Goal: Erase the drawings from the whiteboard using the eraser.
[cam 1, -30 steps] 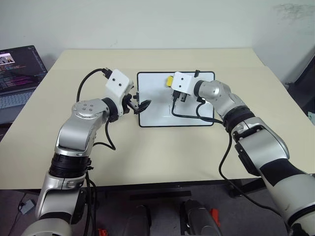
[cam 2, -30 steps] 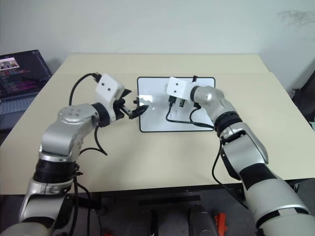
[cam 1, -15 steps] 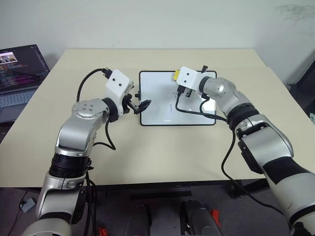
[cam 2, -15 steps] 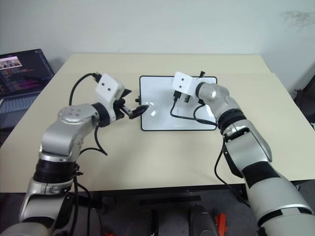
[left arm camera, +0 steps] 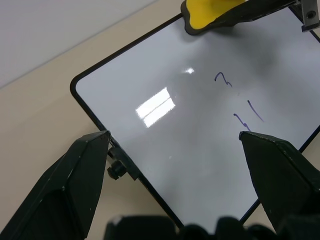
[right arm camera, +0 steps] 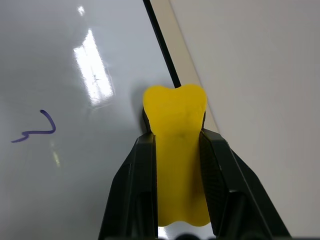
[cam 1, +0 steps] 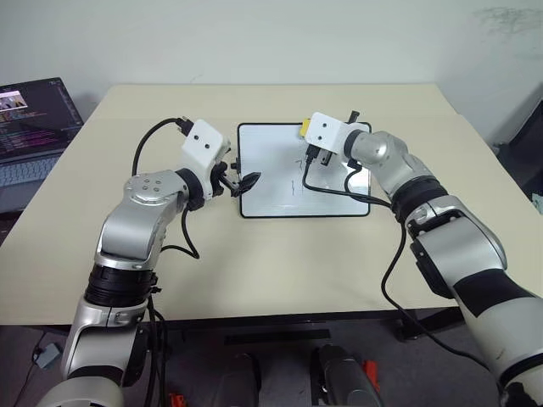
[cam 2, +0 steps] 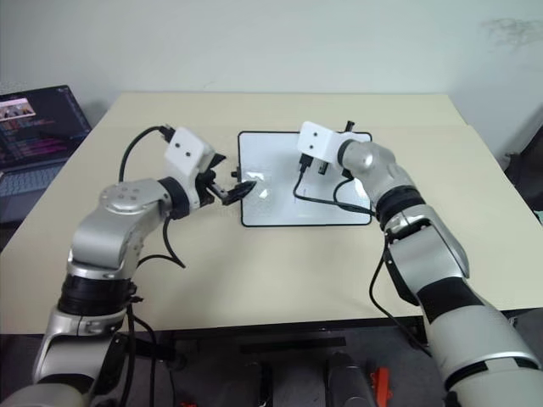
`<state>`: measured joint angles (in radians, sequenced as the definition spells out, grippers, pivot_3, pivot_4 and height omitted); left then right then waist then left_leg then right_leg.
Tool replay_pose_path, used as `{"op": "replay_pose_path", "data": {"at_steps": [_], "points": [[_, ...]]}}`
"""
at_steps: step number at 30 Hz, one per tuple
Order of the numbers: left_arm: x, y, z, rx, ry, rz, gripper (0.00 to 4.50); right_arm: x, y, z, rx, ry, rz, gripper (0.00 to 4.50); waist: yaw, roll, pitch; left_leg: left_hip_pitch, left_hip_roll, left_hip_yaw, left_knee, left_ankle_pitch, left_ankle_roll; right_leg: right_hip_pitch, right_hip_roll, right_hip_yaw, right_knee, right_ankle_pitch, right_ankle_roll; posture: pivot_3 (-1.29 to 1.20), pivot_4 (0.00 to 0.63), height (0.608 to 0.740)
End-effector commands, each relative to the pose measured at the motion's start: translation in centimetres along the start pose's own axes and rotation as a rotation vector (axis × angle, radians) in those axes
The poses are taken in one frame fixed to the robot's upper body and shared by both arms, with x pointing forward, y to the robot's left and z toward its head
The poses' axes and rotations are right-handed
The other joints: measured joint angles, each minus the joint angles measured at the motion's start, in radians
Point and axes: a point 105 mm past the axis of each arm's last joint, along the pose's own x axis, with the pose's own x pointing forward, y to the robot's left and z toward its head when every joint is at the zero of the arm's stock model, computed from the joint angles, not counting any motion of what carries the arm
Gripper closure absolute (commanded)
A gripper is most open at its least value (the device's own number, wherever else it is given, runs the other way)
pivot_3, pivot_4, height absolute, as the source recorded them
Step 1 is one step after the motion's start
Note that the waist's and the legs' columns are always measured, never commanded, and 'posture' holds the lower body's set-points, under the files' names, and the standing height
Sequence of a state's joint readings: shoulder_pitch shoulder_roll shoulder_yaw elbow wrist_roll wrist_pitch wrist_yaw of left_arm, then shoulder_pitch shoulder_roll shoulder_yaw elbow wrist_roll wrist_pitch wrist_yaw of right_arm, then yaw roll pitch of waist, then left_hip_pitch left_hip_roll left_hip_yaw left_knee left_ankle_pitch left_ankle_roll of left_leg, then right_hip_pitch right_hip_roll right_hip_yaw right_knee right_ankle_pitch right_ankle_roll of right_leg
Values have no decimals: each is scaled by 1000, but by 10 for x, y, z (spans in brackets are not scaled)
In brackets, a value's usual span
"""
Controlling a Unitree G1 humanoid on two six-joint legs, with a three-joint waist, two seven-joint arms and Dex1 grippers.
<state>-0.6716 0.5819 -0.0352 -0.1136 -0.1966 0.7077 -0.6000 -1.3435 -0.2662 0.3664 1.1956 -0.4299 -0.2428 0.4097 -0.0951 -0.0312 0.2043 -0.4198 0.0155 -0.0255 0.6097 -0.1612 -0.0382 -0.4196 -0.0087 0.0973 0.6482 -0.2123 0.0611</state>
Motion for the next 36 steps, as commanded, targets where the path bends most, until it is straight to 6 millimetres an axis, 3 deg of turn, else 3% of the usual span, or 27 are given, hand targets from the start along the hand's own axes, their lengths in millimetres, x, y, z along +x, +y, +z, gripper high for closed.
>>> {"op": "replay_pose_path", "data": {"at_steps": [1,4,7,14,22,25,29,34,36], "points": [[-3,2,16,43,-56,11,0,2,15,1,-1,-14,47,3667,-5,0,0,0,0,0,0,0,0,0,0,0,0,0,0,0,150,740],[-3,2,16,42,-55,12,0,2,17,-1,-2,-11,50,3667,-11,0,0,0,0,0,0,0,0,0,0,0,0,0,0,0,150,740],[-3,1,15,40,-55,11,0,-1,3,-2,16,-9,1,3667,-14,0,0,0,0,0,0,0,0,0,0,0,0,0,0,0,150,740],[-1,-1,17,39,-61,2,0,-17,-45,16,205,-149,-138,3668,-12,0,0,-2,0,0,0,0,0,-1,0,0,-1,0,0,0,150,740],[-2,2,19,43,-67,7,0,-59,-70,8,363,-258,-178,3670,-5,0,0,-4,0,-1,-2,0,0,-2,0,-1,-3,0,1,0,150,740],[-3,2,18,45,-66,6,0,-73,-63,3,428,-284,-146,3670,-1,0,0,-5,0,-1,-1,0,0,-2,0,-1,-3,0,1,0,150,740],[-5,2,16,49,-60,3,0,-85,-36,4,458,-295,-25,3670,-1,0,0,-4,0,-1,-1,0,0,-2,0,-1,-2,0,1,0,150,740],[-6,3,15,55,-53,0,0,-89,-18,2,451,-250,35,3670,-1,0,0,-4,0,0,-1,0,0,-3,0,-1,-2,0,1,0,150,740],[-6,4,14,60,-45,0,0,-87,-14,-9,398,-169,25,3670,0,0,0,-4,0,0,-1,0,0,-2,0,-1,-2,0,1,0,150,740]]}}
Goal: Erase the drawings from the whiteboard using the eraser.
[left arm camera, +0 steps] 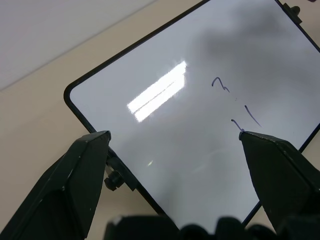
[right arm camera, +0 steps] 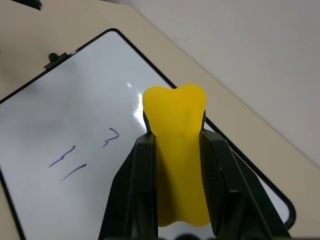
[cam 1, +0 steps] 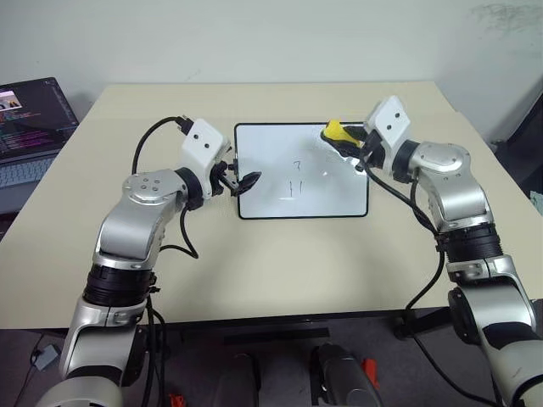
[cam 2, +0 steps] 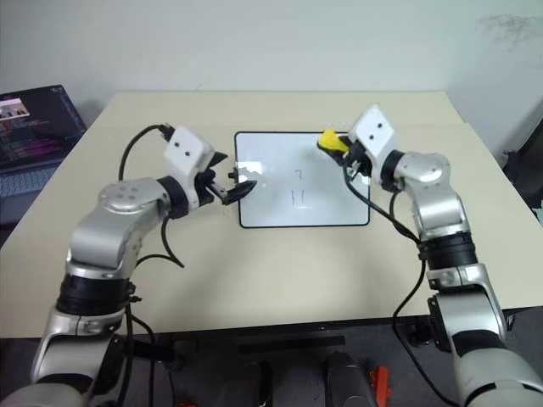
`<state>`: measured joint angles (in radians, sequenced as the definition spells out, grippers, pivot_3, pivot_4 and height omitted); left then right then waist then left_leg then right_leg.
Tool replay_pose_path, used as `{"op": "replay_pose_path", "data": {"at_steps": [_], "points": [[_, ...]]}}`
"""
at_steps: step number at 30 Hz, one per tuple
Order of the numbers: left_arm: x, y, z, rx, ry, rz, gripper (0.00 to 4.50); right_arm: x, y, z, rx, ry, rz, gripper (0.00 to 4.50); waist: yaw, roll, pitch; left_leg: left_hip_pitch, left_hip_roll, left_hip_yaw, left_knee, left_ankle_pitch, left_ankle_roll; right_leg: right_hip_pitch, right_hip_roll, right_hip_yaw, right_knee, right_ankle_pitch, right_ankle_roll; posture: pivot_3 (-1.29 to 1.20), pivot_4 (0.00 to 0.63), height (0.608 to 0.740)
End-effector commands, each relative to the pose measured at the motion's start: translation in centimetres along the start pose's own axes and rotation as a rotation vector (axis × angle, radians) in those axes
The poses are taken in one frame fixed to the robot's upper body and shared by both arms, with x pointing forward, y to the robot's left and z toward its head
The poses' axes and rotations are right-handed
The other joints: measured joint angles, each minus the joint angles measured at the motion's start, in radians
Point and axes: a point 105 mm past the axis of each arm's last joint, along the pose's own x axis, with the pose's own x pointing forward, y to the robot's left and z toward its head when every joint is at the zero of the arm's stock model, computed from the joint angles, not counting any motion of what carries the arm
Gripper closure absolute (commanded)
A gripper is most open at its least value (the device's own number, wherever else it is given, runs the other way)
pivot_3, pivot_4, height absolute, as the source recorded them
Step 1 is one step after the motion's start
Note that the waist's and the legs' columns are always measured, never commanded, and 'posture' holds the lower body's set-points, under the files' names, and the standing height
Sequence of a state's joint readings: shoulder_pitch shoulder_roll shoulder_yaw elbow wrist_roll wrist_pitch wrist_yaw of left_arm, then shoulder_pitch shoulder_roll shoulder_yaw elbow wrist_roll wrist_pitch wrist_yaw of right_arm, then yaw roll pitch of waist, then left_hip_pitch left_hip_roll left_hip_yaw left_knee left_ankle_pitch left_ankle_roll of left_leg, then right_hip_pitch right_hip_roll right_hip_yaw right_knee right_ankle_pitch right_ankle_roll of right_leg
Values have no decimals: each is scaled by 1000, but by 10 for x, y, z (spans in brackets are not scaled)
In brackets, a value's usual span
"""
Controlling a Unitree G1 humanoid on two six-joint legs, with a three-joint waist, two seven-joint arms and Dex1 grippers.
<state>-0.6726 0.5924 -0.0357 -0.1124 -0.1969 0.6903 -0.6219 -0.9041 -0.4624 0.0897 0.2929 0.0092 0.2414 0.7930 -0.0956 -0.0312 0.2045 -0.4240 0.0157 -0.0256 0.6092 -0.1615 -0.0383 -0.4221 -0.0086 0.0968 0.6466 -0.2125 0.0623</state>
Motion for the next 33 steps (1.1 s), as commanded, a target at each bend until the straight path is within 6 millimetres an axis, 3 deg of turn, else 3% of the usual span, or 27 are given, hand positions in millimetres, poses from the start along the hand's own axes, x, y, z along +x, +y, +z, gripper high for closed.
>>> {"op": "replay_pose_path", "data": {"at_steps": [1,9,16,28,33], "points": [[-5,5,11,45,-34,17,0,-3,-5,-2,-129,74,-34,3670,3,0,0,0,0,0,0,0,0,0,0,0,0,0,0,0,150,740],[-4,2,7,41,-25,13,0,-1,-6,-8,-266,144,-30,3670,8,0,0,0,0,0,0,0,0,0,0,0,-1,0,0,0,150,740],[-6,1,4,41,-14,8,0,-1,-7,-10,-284,155,-28,3670,9,0,0,0,0,0,0,0,0,0,0,0,-1,0,0,0,150,740],[-9,4,2,59,-2,-8,0,-12,-15,-18,-311,186,-48,3670,9,0,0,0,0,0,0,0,0,0,0,0,-1,0,0,0,150,740],[-15,6,1,74,16,-37,0,-21,-7,-26,-342,203,5,3670,10,0,0,0,0,0,0,0,0,0,0,0,-1,0,0,0,150,740]]}}
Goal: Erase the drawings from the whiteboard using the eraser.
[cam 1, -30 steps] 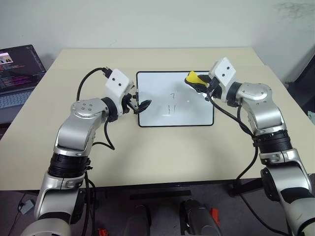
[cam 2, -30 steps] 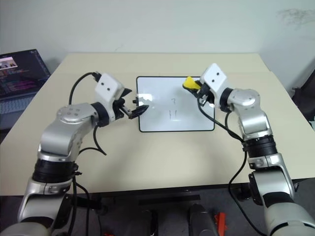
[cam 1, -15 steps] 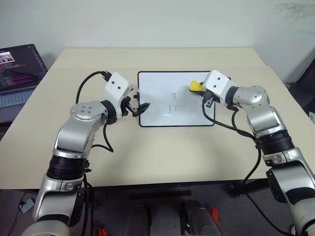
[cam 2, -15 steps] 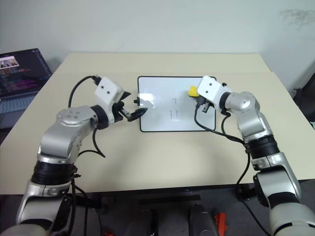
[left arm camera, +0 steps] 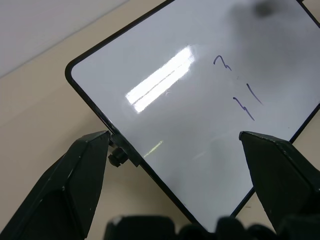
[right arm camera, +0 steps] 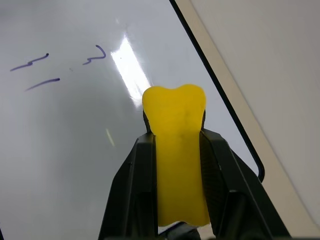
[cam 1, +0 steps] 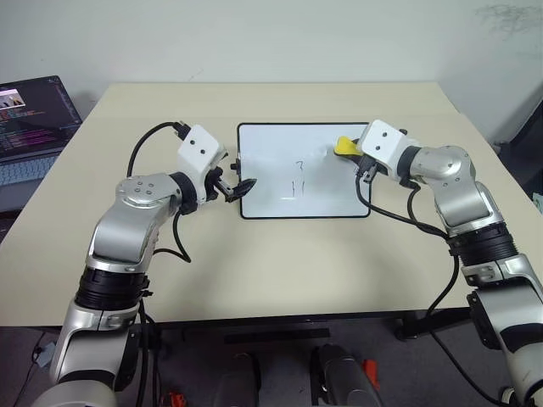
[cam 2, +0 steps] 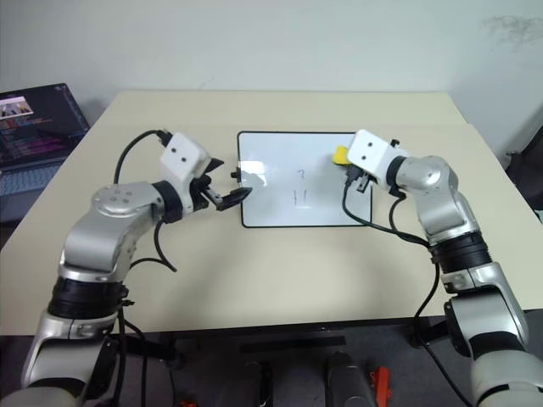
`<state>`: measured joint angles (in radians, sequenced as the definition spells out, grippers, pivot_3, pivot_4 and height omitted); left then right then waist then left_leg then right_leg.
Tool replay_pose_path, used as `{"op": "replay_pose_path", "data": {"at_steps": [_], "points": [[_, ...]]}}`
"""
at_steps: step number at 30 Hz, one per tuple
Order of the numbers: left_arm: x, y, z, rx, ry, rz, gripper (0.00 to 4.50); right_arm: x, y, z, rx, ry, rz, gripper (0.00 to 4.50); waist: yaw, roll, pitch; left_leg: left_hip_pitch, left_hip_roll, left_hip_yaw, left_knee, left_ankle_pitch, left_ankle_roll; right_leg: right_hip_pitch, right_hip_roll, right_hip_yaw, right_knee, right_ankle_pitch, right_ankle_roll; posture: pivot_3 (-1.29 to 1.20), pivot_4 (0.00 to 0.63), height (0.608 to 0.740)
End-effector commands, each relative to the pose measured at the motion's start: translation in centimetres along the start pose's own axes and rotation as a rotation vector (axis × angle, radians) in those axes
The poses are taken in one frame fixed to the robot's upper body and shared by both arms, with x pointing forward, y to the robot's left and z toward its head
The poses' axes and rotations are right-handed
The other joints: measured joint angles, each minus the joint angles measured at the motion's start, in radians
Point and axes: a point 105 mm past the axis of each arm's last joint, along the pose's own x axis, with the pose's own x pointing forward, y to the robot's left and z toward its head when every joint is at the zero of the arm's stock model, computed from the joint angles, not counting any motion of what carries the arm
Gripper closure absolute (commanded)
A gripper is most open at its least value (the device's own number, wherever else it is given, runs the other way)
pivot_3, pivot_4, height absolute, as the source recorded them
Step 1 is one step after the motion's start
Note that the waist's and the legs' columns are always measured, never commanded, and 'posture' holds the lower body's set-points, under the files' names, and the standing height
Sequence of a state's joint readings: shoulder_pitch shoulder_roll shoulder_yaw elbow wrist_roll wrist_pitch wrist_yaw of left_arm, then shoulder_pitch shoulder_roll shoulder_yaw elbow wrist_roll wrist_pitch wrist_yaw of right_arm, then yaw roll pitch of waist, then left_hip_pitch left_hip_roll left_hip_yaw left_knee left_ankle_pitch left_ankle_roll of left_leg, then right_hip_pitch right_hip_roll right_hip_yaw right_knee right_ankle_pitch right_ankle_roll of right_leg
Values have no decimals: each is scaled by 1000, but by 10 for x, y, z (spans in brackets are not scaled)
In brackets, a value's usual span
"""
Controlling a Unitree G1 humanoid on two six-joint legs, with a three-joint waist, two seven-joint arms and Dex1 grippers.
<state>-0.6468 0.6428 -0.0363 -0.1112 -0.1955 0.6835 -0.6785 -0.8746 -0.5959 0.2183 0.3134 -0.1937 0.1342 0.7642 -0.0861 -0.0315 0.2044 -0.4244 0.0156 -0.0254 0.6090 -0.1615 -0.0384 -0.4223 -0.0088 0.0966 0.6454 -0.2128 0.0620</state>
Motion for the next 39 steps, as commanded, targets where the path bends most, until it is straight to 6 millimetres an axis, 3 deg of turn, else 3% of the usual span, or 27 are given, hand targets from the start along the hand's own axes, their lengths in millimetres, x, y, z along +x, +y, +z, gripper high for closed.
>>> {"op": "replay_pose_path", "data": {"at_steps": [1,14,34,39], "points": [[-9,4,9,57,-19,-11,0,-10,0,6,-43,-33,6,3670,0,0,0,0,0,0,0,0,0,0,0,0,0,0,0,0,150,740],[-19,-6,-17,56,51,-63,0,-18,21,-1,-39,-20,49,3670,2,0,0,0,0,0,0,0,0,0,0,0,0,-3,-5,0,150,740],[-10,-7,-10,43,19,-66,0,-21,17,-10,-53,20,38,3670,1,0,0,0,0,0,1,0,0,0,0,0,1,-3,-5,0,150,740],[-9,-7,-11,44,20,-69,0,-19,4,3,-24,-36,-34,3670,1,0,0,0,0,0,1,0,0,0,0,0,1,-3,-5,0,150,740]]}}
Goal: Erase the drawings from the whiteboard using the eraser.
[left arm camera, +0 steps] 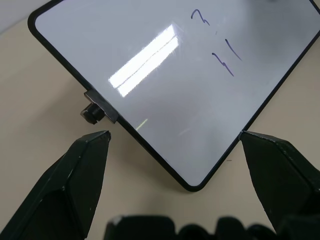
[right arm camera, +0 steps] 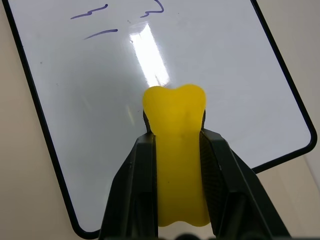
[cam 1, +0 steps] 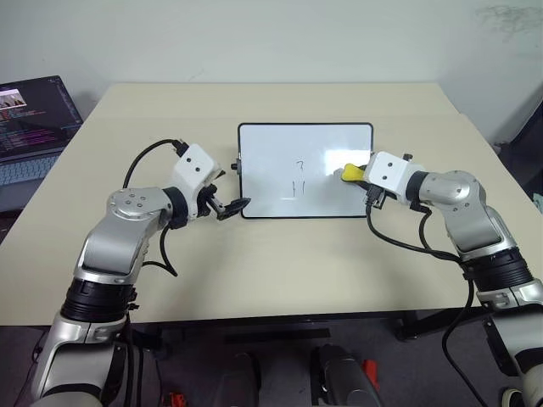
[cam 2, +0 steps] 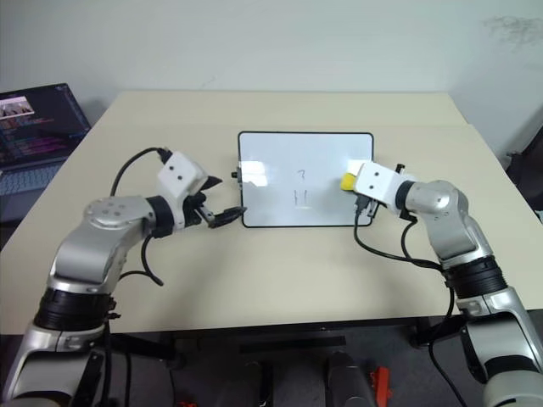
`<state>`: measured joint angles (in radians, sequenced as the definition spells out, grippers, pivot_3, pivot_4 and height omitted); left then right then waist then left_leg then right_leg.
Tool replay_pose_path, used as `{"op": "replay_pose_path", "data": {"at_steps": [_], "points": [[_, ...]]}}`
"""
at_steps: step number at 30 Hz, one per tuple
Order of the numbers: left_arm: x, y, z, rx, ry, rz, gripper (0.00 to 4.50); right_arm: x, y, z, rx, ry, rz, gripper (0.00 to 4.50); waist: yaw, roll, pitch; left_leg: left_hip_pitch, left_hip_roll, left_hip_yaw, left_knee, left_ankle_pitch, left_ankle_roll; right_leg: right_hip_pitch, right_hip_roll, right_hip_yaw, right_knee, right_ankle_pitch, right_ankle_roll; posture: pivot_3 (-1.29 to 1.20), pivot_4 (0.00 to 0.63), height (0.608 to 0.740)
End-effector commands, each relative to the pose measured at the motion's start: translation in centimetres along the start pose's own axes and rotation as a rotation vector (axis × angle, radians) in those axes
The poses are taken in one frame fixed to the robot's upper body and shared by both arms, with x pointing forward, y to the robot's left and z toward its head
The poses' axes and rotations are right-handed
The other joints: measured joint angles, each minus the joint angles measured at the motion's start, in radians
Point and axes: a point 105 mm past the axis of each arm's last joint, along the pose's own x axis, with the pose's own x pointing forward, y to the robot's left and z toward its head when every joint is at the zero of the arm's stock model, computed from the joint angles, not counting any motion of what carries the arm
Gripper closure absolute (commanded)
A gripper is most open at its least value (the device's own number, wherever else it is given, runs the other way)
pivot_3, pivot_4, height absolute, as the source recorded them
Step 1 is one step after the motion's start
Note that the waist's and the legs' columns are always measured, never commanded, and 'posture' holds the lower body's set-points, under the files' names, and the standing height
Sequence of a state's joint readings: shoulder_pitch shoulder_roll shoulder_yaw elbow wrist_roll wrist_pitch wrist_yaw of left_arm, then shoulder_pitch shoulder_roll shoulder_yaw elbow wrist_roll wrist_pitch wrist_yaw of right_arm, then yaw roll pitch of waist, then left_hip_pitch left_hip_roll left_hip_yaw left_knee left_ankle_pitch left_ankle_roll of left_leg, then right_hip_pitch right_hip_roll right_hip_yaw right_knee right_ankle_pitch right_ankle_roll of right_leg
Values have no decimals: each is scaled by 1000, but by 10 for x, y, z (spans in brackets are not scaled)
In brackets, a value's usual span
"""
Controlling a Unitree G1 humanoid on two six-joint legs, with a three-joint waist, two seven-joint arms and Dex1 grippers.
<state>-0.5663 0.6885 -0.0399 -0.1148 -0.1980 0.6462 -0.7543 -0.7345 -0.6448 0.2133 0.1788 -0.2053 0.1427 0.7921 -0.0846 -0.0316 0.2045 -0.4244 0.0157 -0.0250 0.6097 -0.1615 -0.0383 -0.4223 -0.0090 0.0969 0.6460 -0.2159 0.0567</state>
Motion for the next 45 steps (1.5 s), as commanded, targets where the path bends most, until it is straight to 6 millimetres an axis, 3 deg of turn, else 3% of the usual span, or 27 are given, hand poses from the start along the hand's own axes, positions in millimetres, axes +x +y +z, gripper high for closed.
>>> {"op": "replay_pose_path", "data": {"at_steps": [1,12,28,35,45], "points": [[0,1,13,40,-38,3,0,-6,-24,22,10,-85,-101,3670,-1,0,0,0,0,0,0,0,0,0,0,0,0,0,0,0,150,740],[0,1,15,44,-46,2,0,-1,-20,33,24,-143,-69,3670,0,0,0,0,0,0,0,0,0,0,0,0,0,0,0,0,150,740],[1,1,19,53,-56,0,0,-3,-19,24,17,-108,-59,3670,0,0,0,0,0,0,0,0,0,0,0,0,0,0,0,0,150,740],[0,1,20,54,-56,-2,0,-3,-21,36,35,-168,-71,3670,0,0,0,0,0,0,0,0,0,0,0,0,0,0,0,0,150,740],[0,1,21,55,-58,-2,0,-2,-19,32,23,-145,-61,3670,1,0,0,0,0,0,0,0,0,0,0,0,0,0,0,0,150,740]]}}
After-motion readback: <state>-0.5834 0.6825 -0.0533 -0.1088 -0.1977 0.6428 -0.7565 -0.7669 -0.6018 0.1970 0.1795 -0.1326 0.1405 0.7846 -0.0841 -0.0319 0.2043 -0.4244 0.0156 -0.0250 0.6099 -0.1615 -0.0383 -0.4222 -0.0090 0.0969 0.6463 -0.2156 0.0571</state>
